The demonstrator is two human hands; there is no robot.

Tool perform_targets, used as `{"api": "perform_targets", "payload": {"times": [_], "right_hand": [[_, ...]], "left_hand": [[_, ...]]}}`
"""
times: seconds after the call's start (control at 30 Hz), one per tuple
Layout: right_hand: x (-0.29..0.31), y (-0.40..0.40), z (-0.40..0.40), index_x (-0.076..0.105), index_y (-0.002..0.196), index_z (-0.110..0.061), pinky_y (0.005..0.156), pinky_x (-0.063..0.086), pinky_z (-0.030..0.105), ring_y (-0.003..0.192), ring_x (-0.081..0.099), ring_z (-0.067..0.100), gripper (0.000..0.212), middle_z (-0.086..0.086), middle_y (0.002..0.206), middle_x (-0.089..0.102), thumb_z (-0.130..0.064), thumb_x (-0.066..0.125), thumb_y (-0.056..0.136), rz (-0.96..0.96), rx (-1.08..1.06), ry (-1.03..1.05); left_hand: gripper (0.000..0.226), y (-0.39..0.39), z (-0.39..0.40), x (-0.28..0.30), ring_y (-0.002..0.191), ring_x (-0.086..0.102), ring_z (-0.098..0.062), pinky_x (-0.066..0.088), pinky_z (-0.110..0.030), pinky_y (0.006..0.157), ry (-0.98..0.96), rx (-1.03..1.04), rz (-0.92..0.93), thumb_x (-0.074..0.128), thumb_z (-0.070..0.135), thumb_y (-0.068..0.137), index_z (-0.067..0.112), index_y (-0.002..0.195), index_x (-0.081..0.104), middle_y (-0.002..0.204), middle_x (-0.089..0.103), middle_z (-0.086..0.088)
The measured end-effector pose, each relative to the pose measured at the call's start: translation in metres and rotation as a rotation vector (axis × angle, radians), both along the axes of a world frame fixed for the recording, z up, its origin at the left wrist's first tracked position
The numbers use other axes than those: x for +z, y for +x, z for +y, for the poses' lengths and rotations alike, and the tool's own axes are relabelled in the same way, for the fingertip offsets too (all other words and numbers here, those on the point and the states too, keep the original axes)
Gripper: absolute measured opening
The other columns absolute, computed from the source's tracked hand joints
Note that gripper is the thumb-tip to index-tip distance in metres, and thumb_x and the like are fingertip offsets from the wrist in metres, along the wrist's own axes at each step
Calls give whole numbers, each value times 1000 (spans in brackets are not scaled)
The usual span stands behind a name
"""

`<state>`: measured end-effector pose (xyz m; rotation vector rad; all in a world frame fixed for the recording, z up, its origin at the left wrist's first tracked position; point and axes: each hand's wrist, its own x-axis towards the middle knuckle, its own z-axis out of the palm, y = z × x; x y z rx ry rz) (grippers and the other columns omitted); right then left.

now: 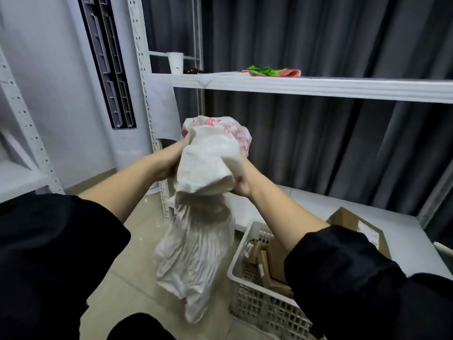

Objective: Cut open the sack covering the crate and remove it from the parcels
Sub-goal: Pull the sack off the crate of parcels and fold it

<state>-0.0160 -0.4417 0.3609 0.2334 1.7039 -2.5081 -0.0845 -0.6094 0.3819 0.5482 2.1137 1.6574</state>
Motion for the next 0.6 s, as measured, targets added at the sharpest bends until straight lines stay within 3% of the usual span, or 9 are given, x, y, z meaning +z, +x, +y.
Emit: {"api": "perform_targets", "payload": {"times": [0.07,0.17,0.23,0.33,0.43,0.5,0.53,0.57,0.6], "right_hand": [[5,5,2,57,82,-11,59,48,26,67,58,16,24,4,75,62,-28,50,98,13,-104,71],[5,1,21,41,72,-14,58,37,23,63,42,13,36,2,74,42,-19,28,104,5,-222,138],[10,0,35,38,70,-17,54,36,23,57,40,12,37,1,69,42,-21,26,105,-14,-259,231],[26,2,55,39,66,-17,46,37,19,46,44,14,30,-1,54,46,-16,48,94,-51,-348,404],[34,7,77,53,86,-11,51,46,21,54,56,15,9,6,64,58,-19,57,83,-42,-548,251],[31,10,89,50,111,-13,69,53,29,80,63,18,26,12,91,60,-27,53,89,48,-671,188],[30,11,93,48,118,-14,77,50,30,89,60,19,33,23,132,45,-33,50,92,82,-680,245],[29,13,94,47,125,-16,82,46,31,96,58,18,41,-9,106,41,-41,47,93,113,-621,314],[29,14,91,44,134,-19,90,42,35,107,55,19,50,5,128,55,-48,45,93,145,-512,400]], "left_hand": [[36,1,5,-5,103,64,-21,52,-31,81,9,12,3,58,41,86,15,109,64,103,71,-4],[9,-1,3,-7,79,60,-20,46,-24,58,-66,231,95,59,22,91,14,92,61,88,65,-4],[18,-14,-6,-11,80,58,-22,44,-24,60,-74,395,99,58,24,92,10,103,59,98,64,-10],[32,-31,-27,-15,94,59,-25,46,-31,71,-12,577,114,56,24,89,4,114,57,112,63,-16],[33,-39,-41,-20,110,60,-34,42,-36,76,-6,737,120,49,18,91,2,120,55,127,58,-24],[39,-41,-45,-20,119,55,-37,46,-36,87,12,827,130,42,15,94,0,128,52,132,54,-23],[38,-43,-45,-20,120,55,-36,46,-37,93,23,882,131,41,15,93,2,127,53,132,55,-21],[37,-43,-45,-18,119,55,-35,45,-36,95,34,944,127,40,15,92,4,126,54,130,57,-19],[37,-42,-43,-16,118,55,-34,44,-36,96,38,982,137,40,15,92,5,124,54,128,58,-18]]}}
